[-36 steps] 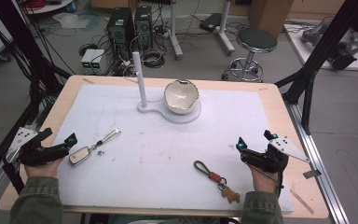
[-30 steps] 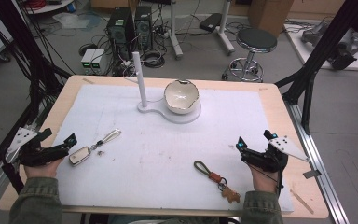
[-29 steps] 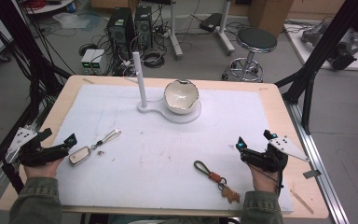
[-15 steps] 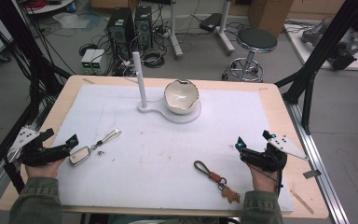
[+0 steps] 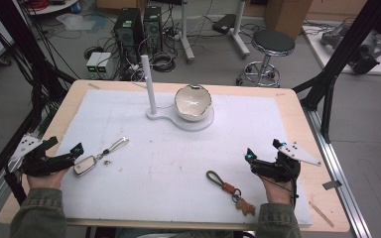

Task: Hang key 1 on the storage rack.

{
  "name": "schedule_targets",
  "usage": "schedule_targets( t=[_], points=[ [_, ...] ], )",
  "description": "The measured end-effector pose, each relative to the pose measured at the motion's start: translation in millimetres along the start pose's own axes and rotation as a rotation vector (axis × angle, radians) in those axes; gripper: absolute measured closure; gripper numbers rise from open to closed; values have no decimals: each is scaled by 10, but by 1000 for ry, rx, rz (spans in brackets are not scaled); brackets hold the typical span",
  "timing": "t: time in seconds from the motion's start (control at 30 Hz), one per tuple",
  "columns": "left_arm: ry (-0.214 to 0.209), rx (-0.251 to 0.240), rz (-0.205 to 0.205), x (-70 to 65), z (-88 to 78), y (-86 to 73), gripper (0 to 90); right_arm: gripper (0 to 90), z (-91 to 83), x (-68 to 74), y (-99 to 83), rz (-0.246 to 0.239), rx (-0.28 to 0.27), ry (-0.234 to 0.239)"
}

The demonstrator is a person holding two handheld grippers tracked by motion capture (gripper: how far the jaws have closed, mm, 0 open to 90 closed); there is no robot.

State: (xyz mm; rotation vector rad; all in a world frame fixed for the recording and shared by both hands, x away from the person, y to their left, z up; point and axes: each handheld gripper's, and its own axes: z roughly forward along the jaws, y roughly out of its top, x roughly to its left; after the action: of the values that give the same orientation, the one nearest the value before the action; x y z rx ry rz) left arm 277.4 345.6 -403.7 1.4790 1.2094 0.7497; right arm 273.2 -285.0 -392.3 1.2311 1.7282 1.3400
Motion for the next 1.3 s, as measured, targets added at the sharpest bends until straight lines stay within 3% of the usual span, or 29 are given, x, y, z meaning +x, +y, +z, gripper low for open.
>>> schedule_targets(
  t=[0.67,1.3],
  points=[
    [-5,-7,-3,3,4,2,17,5,53,85,-6,-19,89,65],
    [-5,-11,-7,4,4,2,17,5,150,209,-41,-85,246,151]
  ],
)
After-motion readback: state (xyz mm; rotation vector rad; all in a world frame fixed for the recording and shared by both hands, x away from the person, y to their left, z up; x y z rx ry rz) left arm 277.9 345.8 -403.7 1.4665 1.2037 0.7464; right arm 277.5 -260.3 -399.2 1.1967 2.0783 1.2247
